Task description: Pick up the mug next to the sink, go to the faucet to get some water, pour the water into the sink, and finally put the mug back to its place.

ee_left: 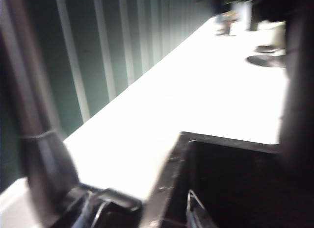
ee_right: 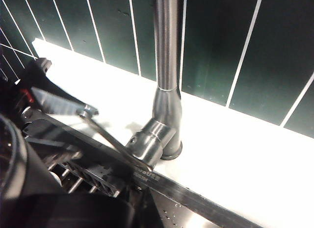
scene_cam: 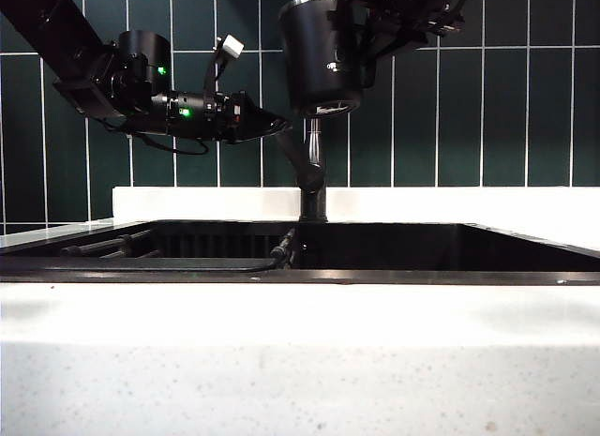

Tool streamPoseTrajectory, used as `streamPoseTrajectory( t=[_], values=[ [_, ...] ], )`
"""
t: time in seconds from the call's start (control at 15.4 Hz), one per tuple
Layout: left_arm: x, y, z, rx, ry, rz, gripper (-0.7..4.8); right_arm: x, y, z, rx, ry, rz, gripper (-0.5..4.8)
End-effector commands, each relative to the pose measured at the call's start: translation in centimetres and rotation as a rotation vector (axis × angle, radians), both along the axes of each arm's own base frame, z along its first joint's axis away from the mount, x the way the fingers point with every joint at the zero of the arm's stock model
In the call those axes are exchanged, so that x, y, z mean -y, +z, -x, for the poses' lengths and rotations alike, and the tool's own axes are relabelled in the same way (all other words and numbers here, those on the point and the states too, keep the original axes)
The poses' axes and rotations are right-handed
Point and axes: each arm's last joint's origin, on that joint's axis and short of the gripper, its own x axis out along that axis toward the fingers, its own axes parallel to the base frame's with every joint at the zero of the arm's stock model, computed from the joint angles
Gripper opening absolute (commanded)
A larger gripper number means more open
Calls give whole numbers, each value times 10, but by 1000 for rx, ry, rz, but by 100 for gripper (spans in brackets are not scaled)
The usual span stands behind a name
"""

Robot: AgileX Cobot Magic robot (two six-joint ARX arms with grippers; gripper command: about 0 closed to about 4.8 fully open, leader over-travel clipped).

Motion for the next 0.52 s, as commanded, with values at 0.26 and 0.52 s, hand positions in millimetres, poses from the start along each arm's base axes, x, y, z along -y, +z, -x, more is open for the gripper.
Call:
streamPoseTrajectory(
  t=[0.26,0.52],
  values=[
    [5,3,2,11,15,-7,233,0,12,1,71,0,-31,-1],
    [4,1,-1,29,123,-25,233,0,11,1,63,1,-29,-1]
  ],
)
